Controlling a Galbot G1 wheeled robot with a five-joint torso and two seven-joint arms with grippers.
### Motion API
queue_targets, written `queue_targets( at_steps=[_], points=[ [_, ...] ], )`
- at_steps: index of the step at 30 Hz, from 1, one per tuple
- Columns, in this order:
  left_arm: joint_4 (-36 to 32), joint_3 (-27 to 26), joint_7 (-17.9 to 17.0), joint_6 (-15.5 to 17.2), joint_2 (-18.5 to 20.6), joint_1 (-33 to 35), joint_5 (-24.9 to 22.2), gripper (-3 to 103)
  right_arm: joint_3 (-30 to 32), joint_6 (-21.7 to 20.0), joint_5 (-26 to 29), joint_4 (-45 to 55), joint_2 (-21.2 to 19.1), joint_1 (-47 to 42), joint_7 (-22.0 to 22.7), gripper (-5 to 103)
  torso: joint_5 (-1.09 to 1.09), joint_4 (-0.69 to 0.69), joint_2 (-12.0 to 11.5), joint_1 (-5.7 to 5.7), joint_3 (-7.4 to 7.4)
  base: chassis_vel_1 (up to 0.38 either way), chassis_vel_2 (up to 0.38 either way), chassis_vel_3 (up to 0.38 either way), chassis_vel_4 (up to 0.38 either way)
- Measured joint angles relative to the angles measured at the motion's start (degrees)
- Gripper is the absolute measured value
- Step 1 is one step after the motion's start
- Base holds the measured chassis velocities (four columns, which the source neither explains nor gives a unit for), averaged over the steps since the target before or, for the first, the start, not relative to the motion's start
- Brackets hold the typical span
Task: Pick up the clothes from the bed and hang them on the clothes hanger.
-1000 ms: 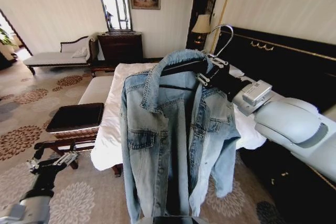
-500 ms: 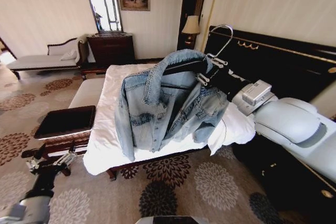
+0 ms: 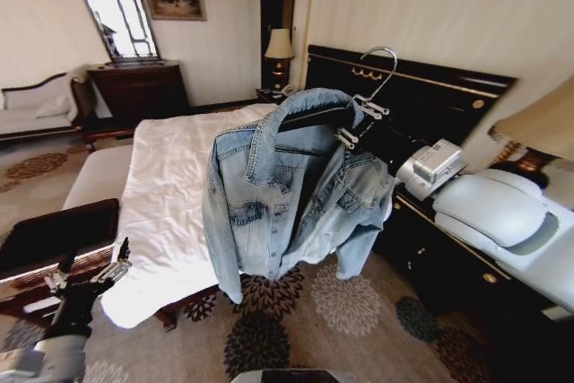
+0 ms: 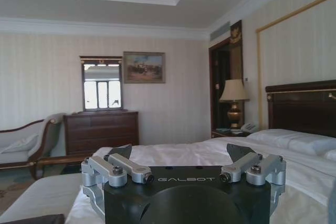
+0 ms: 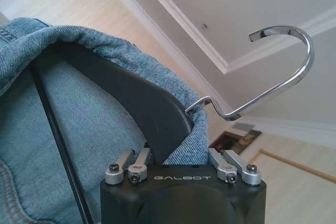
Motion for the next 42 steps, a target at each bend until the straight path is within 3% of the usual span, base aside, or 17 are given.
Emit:
queue_targets(
  at_steps=[16,26,42],
  points=[
    [0.0,0.0,0.0,0.0,0.0,0.0,0.0,100,3.23,-0.66,-0.03,0.61,-0.34,-4.54,0.51,32,0.0,0.01,0.0,0.01,0.0,-0.114,-0.126,-0.126,-0.12],
    [0.0,0.0,0.0,0.0,0.0,0.0,0.0,100,11.71,-0.71,-1.86,0.76,0.86,-13.93,0.32,32,0.0,0.01,0.0,0.01,0.0,-0.134,-0.126,-0.127,-0.126],
    [0.0,0.0,0.0,0.0,0.0,0.0,0.0,100,14.07,-1.66,-1.63,1.67,0.38,-15.2,0.14,32,0.0,0.01,0.0,0.01,0.0,-0.122,-0.127,-0.127,-0.124]
  ],
)
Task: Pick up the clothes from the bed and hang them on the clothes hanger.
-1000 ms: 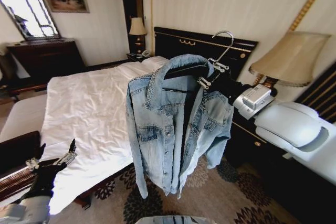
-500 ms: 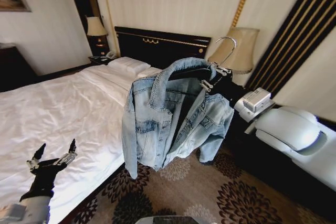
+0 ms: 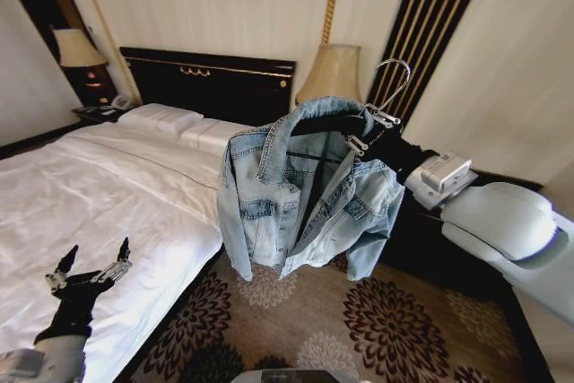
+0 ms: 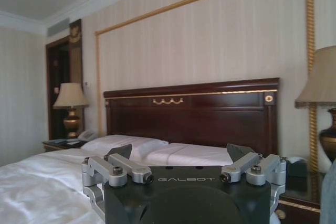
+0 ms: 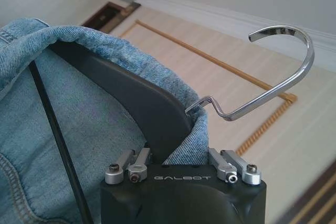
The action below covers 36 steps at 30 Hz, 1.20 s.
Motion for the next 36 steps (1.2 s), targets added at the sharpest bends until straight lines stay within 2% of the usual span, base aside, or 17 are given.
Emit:
queue_targets(
  at_steps=[5,14,36],
  points=[
    [0.0,0.0,0.0,0.0,0.0,0.0,0.0,100,1.59,-0.52,-0.02,0.38,0.02,-1.48,0.09,32,0.0,0.0,0.0,0.0,0.0,-0.122,-0.12,-0.133,-0.123],
    [0.0,0.0,0.0,0.0,0.0,0.0,0.0,100,9.8,-1.33,-0.53,1.61,0.66,-10.45,0.15,32,0.0,-0.01,0.0,-0.01,0.0,-0.125,-0.131,-0.128,-0.118],
    [0.0,0.0,0.0,0.0,0.0,0.0,0.0,100,11.39,-2.28,-1.51,1.84,1.91,-13.34,0.01,32,0.0,0.0,0.0,0.0,0.0,-0.127,-0.123,-0.125,-0.134]
  ],
)
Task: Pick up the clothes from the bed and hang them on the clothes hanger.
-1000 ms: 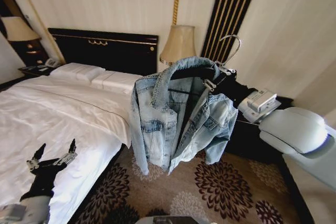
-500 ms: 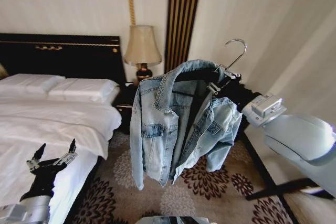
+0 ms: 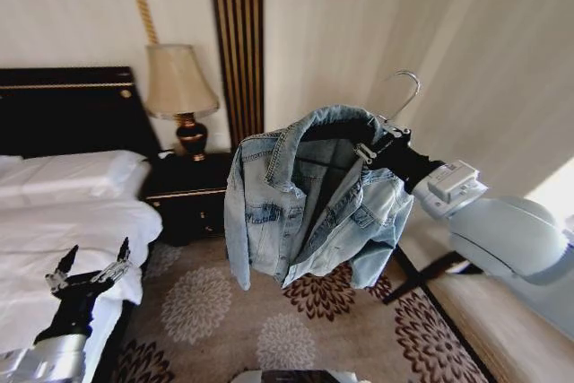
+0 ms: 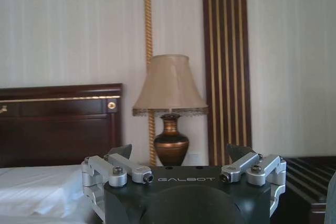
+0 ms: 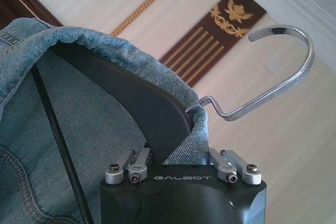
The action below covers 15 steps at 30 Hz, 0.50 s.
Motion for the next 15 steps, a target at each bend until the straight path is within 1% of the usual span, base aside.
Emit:
queue_targets(
  at_steps=[15],
  points=[
    [0.0,0.0,0.0,0.0,0.0,0.0,0.0,100,0.69,-0.41,-0.54,-0.21,0.68,-1.3,-0.1,32,0.0,0.0,0.0,0.0,0.0,-0.12,-0.125,-0.122,-0.123]
  ],
)
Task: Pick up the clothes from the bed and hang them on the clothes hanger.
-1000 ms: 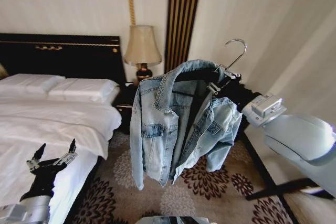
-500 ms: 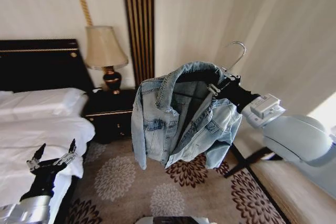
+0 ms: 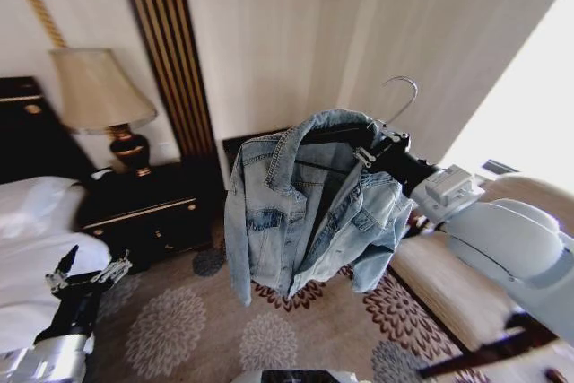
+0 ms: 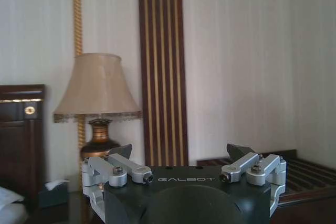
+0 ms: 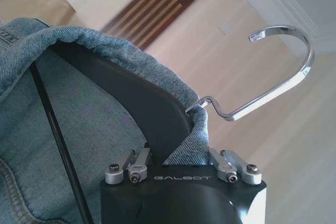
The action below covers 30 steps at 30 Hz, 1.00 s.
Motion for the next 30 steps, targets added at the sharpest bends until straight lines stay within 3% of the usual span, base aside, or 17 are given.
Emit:
queue_targets(
  at_steps=[17,30],
  points=[
    [0.0,0.0,0.0,0.0,0.0,0.0,0.0,100,-2.43,2.3,-4.37,-9.03,1.63,2.08,-1.45,32,0.0,0.0,0.0,0.0,0.01,-0.122,-0.124,-0.118,-0.123],
    [0.0,0.0,0.0,0.0,0.0,0.0,0.0,100,-1.36,1.85,-3.83,-7.65,1.83,0.34,-1.41,32,-0.01,0.0,0.0,0.0,0.0,-0.131,-0.122,-0.129,-0.131]
  ],
)
